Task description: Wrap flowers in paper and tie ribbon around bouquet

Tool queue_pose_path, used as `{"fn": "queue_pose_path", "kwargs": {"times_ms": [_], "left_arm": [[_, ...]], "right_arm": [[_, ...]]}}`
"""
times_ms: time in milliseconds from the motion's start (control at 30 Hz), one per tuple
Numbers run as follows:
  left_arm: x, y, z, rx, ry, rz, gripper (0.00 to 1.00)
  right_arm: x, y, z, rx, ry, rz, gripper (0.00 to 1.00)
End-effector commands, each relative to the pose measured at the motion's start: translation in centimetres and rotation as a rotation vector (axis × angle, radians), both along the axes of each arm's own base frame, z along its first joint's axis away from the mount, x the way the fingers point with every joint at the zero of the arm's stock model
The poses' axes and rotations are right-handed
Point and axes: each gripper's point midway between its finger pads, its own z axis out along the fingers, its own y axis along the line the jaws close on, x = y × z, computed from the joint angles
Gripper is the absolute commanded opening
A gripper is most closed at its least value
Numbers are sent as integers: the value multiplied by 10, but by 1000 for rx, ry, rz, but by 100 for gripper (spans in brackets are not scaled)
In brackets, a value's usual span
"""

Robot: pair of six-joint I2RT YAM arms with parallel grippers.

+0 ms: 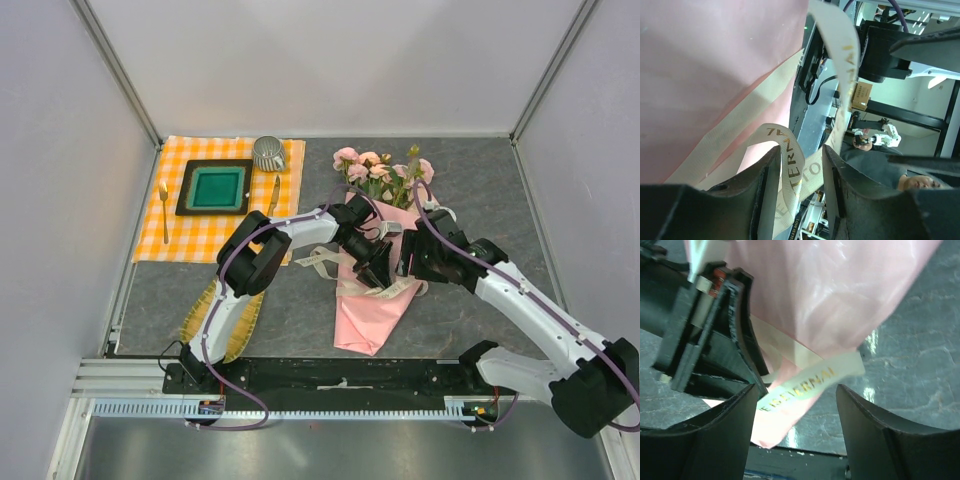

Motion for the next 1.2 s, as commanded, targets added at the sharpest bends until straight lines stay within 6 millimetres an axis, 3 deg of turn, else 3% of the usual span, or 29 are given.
{"fn": "queue_pose_path", "kwargs": {"times_ms": [0, 133, 200, 233, 367, 400, 467, 600, 767, 1167], "left_arm": [[-3, -4, 17, -90, -1, -34, 45], [-5, -3, 19, -104, 10, -40, 44], [-4, -3, 21, -104, 9, -37, 45], [-4, -4, 22, -107, 10, -37, 45], [-1, -5, 18, -95, 18, -27, 45], [-2, -5, 17, -94, 19, -29, 45], [-3, -5, 16, -93, 20, -29, 45], [-4, -4, 17, -92, 21, -29, 45], [-5, -2, 19, -93, 18, -29, 45], [-13, 6, 17, -106, 21, -35, 45]], "right_arm": [[-24, -17, 3, -22, 82, -94, 72], [-34, -21, 12, 19, 75, -134, 70], [-38, -28, 17, 13, 62, -161, 62], [-44, -29, 12, 13, 87, -169, 58], [-58, -11, -18, 155, 144, -192, 20], [-59, -8, -30, 176, 154, -205, 19], [-54, 2, -34, 258, 128, -214, 18], [-36, 25, -37, 403, 48, -196, 17], [-19, 39, -32, 516, 14, -239, 28], [-7, 40, -26, 652, 28, -401, 50]]}}
